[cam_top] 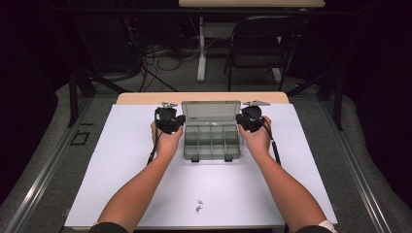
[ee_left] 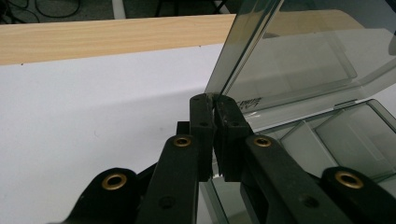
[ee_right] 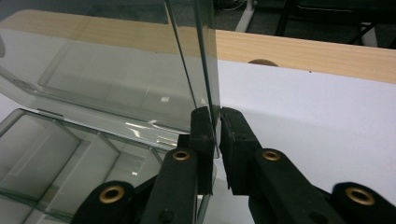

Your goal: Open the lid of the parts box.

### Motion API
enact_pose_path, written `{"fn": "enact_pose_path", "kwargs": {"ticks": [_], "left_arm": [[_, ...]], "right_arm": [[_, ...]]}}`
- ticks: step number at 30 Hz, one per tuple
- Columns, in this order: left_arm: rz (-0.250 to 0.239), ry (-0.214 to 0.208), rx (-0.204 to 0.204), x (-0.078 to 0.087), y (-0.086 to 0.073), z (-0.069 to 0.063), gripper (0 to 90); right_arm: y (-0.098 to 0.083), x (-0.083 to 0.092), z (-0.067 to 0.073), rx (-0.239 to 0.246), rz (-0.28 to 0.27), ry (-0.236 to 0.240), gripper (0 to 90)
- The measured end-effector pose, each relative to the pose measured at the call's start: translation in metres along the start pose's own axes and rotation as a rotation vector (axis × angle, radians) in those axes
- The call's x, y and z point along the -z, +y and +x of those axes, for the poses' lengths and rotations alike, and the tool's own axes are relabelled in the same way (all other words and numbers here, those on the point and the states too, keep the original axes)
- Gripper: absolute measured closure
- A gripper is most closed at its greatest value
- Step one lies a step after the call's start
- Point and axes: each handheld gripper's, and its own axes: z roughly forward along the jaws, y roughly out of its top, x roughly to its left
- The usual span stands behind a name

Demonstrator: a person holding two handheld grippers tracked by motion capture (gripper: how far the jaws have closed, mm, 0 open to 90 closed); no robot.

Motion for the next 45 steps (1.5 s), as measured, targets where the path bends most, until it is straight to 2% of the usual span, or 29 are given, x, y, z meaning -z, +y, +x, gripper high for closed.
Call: {"fn": "enact_pose_path", "kwargs": {"ticks": [6,29,33,36,45], "left_arm": [[-0.005,-0.002,0.003,-0.001,0.0,0.001,87.0],[-0.006,-0.017,0.02,-0.003,0.002,0.003,86.9],[-0.015,-0.035,0.027,-0.003,0.002,0.005,83.7],[-0.002,-0.038,0.02,-0.003,0.002,0.004,81.6],[0.013,-0.02,0.018,-0.009,-0.002,0.003,80.3]], "right_arm": [[-0.004,-0.007,-0.002,-0.009,0.028,-0.004,83.0],[-0.008,-0.016,-0.003,-0.022,0.036,-0.006,86.1],[-0.008,-0.016,-0.003,-0.025,0.036,-0.01,86.3],[-0.008,-0.016,-0.003,-0.028,0.035,-0.007,86.3],[-0.008,-0.017,-0.004,-0.025,0.033,-0.008,86.3]]}}
